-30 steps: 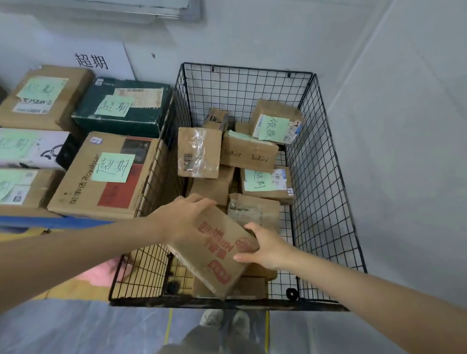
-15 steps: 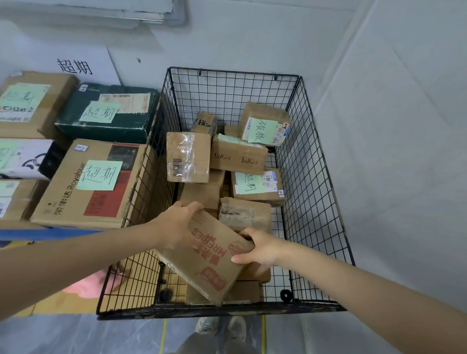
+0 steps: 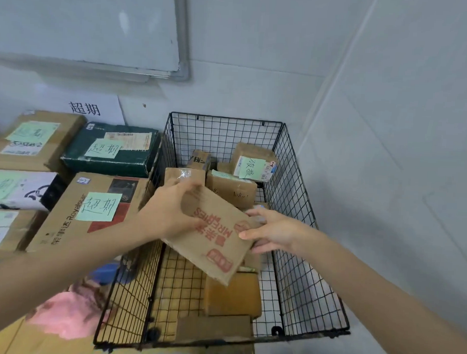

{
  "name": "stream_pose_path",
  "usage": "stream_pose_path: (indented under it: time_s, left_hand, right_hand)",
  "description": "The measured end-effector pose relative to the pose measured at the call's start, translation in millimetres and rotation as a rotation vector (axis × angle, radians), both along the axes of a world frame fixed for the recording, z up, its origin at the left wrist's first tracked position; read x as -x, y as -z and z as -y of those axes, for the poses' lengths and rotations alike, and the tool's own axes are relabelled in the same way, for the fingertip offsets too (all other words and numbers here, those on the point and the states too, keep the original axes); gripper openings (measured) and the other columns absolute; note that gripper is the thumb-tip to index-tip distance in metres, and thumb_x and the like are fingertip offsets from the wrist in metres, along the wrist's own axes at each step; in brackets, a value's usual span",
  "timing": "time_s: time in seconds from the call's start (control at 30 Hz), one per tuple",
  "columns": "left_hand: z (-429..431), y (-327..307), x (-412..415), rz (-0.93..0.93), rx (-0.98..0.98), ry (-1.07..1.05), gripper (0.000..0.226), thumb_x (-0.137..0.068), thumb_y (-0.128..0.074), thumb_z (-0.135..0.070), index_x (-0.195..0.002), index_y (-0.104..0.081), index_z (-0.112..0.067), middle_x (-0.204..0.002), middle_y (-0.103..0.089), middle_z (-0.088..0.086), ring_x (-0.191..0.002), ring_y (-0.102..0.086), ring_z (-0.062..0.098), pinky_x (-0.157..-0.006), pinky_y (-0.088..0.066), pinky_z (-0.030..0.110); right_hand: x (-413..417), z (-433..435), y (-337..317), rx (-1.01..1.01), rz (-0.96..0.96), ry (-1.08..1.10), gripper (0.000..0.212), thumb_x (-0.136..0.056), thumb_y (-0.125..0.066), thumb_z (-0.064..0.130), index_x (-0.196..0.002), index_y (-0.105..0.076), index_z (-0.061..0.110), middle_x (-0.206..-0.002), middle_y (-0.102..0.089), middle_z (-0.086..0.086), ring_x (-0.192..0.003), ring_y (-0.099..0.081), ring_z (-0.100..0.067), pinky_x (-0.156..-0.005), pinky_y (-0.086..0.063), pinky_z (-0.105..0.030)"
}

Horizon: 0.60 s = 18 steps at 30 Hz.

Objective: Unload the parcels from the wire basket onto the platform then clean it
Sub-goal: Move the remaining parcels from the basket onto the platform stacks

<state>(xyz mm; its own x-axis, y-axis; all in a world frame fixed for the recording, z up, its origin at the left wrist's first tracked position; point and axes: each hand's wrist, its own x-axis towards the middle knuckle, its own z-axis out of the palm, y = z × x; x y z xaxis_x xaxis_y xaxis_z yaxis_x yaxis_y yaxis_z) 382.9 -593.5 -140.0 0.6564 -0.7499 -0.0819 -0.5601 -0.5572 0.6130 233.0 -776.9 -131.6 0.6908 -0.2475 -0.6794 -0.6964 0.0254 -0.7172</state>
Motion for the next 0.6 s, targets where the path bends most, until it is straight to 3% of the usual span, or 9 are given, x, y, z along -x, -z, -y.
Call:
stream_pose_path:
  time_s: [0.17, 0.27, 0.33, 0.4, 0.53, 0.6]
  left_hand:
    - [5.8, -37.3, -11.4, 0.035, 0.251, -0.038, 0.088, -0.074, -0.083, -0.022, -0.147, -0.034, -0.031, -0.135, -0.049, -0.009, -0.124, -0.044, 0.014, -0.104, -0.041, 0.039]
    - [8.8, -58.3, -16.9, 0.064, 0.364, -0.055, 0.090, -0.075, -0.083, -0.020, -0.149, -0.034, -0.027, -0.130, -0.047, -0.015, -0.122, -0.044, 0.012, -0.100, -0.041, 0.034]
    - [10.2, -71.4, -20.2, 0.068, 0.445, -0.088, 0.087, -0.076, -0.082, -0.019, -0.149, -0.035, -0.026, -0.130, -0.048, -0.012, -0.120, -0.047, 0.014, -0.098, -0.045, 0.039]
    - [10.9, -82.1, -23.4, 0.093, 0.519, -0.134, 0.086, -0.076, -0.083, -0.021, -0.148, -0.036, -0.027, -0.133, -0.049, -0.009, -0.117, -0.050, 0.015, -0.095, -0.048, 0.040]
    - [12.0, -95.5, -27.3, 0.093, 0.599, -0.173, 0.085, -0.075, -0.083, -0.023, -0.147, -0.037, -0.026, -0.131, -0.045, -0.009, -0.114, -0.049, 0.012, -0.093, -0.046, 0.032]
    - [12.8, -99.0, -28.7, 0.077, 0.618, -0.184, 0.084, -0.076, -0.082, -0.024, -0.147, -0.037, -0.025, -0.128, -0.043, -0.009, -0.114, -0.049, 0.012, -0.091, -0.044, 0.029]
  right_hand:
    - [-11.6, 10.2, -43.4, 0.050, 0.170, 0.060, 0.065, -0.085, -0.072, 0.001, -0.141, -0.045, 0.021, -0.127, -0.058, -0.007, -0.099, -0.063, -0.016, -0.073, -0.059, -0.026]
    - [-19.6, 13.0, -62.5, 0.143, 0.286, 0.076, 0.063, -0.083, -0.075, 0.008, -0.138, -0.048, 0.024, -0.124, -0.060, -0.005, -0.100, -0.062, -0.013, -0.087, -0.057, -0.034]
    - [-23.4, 13.4, -72.4, 0.232, 0.371, 0.081, 0.060, -0.083, -0.075, 0.017, -0.136, -0.049, 0.027, -0.127, -0.058, -0.002, -0.102, -0.062, -0.010, -0.085, -0.057, -0.031]
    - [-25.6, 10.8, -81.0, 0.307, 0.460, 0.084, 0.055, -0.086, -0.073, 0.025, -0.135, -0.049, 0.031, -0.130, -0.055, 0.004, -0.105, -0.061, -0.007, -0.084, -0.057, -0.027]
    - [-26.4, 5.8, -91.2, 0.432, 0.637, 0.148, 0.051, -0.091, -0.069, 0.032, -0.135, -0.045, 0.035, -0.118, -0.051, 0.025, -0.108, -0.058, -0.001, -0.093, -0.056, -0.034]
    - [-27.3, 5.2, -95.0, 0.467, 0.712, 0.186, 0.052, -0.091, -0.068, 0.032, -0.133, -0.039, 0.039, -0.112, -0.045, 0.033, -0.108, -0.055, 0.003, -0.088, -0.053, -0.023]
